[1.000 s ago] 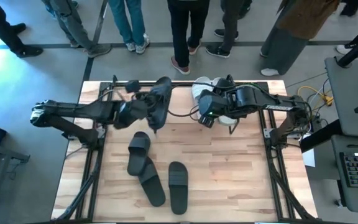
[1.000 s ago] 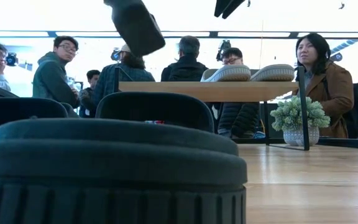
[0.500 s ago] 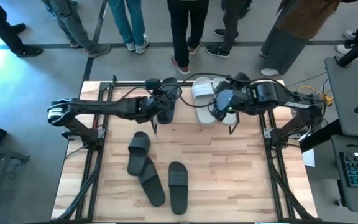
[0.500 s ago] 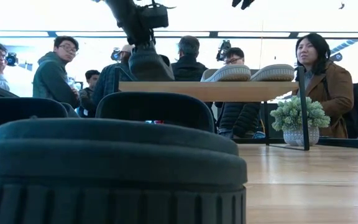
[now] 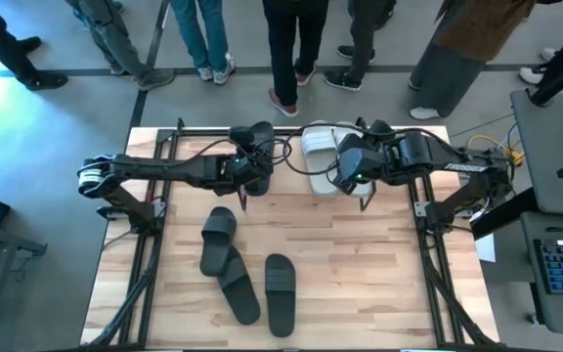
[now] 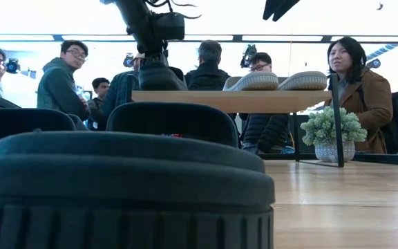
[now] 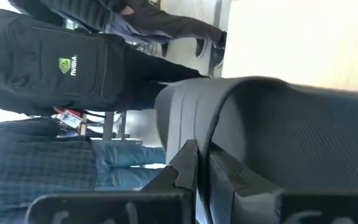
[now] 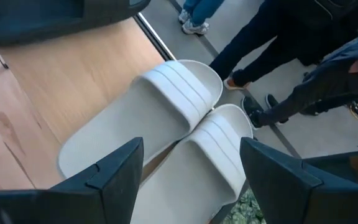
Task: Pick and place slides into the shelf
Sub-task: Put the black slide on the shelf
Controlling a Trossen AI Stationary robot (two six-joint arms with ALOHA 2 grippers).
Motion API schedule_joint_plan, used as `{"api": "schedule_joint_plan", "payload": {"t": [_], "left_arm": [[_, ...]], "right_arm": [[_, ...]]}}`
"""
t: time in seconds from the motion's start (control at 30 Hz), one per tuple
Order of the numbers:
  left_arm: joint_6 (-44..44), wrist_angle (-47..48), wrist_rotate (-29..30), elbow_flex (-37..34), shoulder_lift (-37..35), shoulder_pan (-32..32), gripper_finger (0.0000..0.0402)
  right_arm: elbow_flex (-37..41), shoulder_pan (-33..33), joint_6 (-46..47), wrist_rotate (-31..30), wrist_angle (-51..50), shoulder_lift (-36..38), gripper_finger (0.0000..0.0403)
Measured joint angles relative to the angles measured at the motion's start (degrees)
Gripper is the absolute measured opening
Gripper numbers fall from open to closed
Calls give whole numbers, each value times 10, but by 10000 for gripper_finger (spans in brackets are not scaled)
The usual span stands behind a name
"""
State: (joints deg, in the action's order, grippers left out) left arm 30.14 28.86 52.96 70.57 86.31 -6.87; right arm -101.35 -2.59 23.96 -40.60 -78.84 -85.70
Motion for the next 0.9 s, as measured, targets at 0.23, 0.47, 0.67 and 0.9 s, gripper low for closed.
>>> {"api": "schedule_joint_plan", "payload": {"t": [0.23, 0.47, 0.67, 0.9], "left_arm": [[-13, 2, -2, 0, -2, 1, 1], [-16, 12, -18, 0, -2, 5, 44], [-73, 53, -42, 0, -2, 6, 88], [-73, 47, -25, 0, -13, 9, 132]], "right_arm": [[-17, 0, -10, 0, 14, 0, 258], [-32, 0, -15, 0, 14, 0, 258], [-33, 0, -15, 0, 13, 0, 258], [-32, 0, -17, 0, 13, 0, 258]]}}
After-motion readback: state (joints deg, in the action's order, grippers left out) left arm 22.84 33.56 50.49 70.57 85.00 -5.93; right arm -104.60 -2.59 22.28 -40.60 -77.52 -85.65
